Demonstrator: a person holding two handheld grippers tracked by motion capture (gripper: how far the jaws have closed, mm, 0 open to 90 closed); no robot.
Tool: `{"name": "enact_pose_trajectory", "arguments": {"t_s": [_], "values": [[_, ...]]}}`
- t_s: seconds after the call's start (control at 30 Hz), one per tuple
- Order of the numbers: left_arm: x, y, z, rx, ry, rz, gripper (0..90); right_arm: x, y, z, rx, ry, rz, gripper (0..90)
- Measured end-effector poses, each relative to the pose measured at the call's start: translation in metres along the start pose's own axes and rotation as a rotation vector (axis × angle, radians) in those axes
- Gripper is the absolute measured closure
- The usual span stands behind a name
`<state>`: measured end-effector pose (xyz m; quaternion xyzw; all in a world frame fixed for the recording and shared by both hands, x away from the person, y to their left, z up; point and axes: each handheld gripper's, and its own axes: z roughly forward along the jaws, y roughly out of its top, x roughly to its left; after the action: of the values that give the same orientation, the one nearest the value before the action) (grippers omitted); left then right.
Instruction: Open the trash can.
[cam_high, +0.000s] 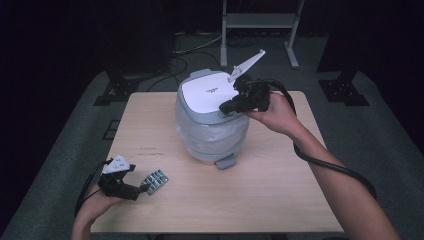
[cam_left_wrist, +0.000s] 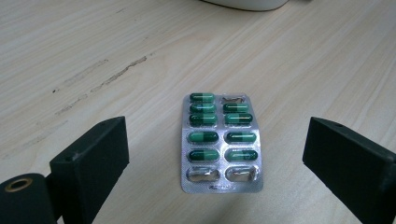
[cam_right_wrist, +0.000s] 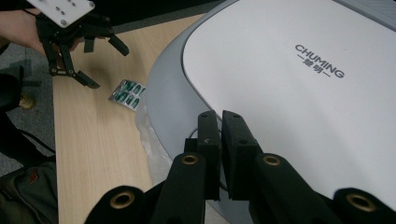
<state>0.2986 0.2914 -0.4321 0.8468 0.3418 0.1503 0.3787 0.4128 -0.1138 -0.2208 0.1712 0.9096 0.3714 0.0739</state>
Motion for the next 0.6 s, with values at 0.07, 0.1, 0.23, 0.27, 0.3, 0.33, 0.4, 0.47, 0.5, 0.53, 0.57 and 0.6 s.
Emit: {"name": "enact_pose_trajectory", "arguments": {"t_s": [0.07, 0.1, 0.23, 0.27, 0.3, 0.33, 0.4, 0.47, 0.5, 0.53, 0.57, 0.6], "values": [[0.0008, -0.001, -0.0001, -0.001, 0.001, -0.005, 6.1, 0.0, -0.0007, 0.0014, -0.006, 0.003, -0.001, 85.7], [0.0008, -0.001, -0.0001, -0.001, 0.001, -0.005, 6.1, 0.0, -0.0007, 0.0014, -0.006, 0.003, -0.001, 85.7], [0.0015, -0.0023, 0.0004, 0.005, -0.002, -0.009, 6.1, -0.0006, -0.0012, 0.0027, -0.019, 0.006, 0.0, 87.1], [0.0013, -0.0021, 0.0004, 0.004, -0.009, -0.012, 6.1, -0.0011, -0.0021, 0.0031, -0.029, 0.008, -0.001, 87.5], [0.0013, -0.0021, 0.0004, 0.004, -0.009, -0.012, 6.1, -0.0011, -0.0021, 0.0031, -0.029, 0.008, -0.001, 87.5], [0.0007, -0.0013, 0.0, -0.006, -0.017, -0.012, 6.0, -0.0017, -0.0033, 0.0032, -0.036, 0.008, 0.004, 89.0], [0.0004, -0.0005, -0.0007, -0.01, -0.016, -0.011, 6.1, -0.0022, -0.0044, 0.0033, -0.045, 0.011, 0.009, 89.6], [0.0005, -0.0004, -0.0007, -0.01, -0.016, -0.011, 6.1, -0.0024, -0.0054, 0.0035, -0.051, 0.01, 0.004, 89.7], [0.0005, -0.0004, -0.0007, -0.01, -0.016, -0.011, 6.1, -0.0024, -0.0054, 0.0035, -0.051, 0.01, 0.004, 89.7], [0.0005, -0.0006, 0.0001, -0.007, -0.016, -0.01, 6.1, -0.0019, -0.0062, 0.0036, -0.057, 0.007, 0.002, 89.8], [0.0005, -0.0006, 0.0001, -0.007, -0.016, -0.01, 6.1, -0.0011, -0.0063, 0.0036, -0.056, 0.005, 0.003, 89.8], [0.0004, -0.0008, 0.001, -0.003, -0.018, -0.01, 6.1, -0.0007, -0.0066, 0.0037, -0.059, 0.002, -0.004, 89.8]]}}
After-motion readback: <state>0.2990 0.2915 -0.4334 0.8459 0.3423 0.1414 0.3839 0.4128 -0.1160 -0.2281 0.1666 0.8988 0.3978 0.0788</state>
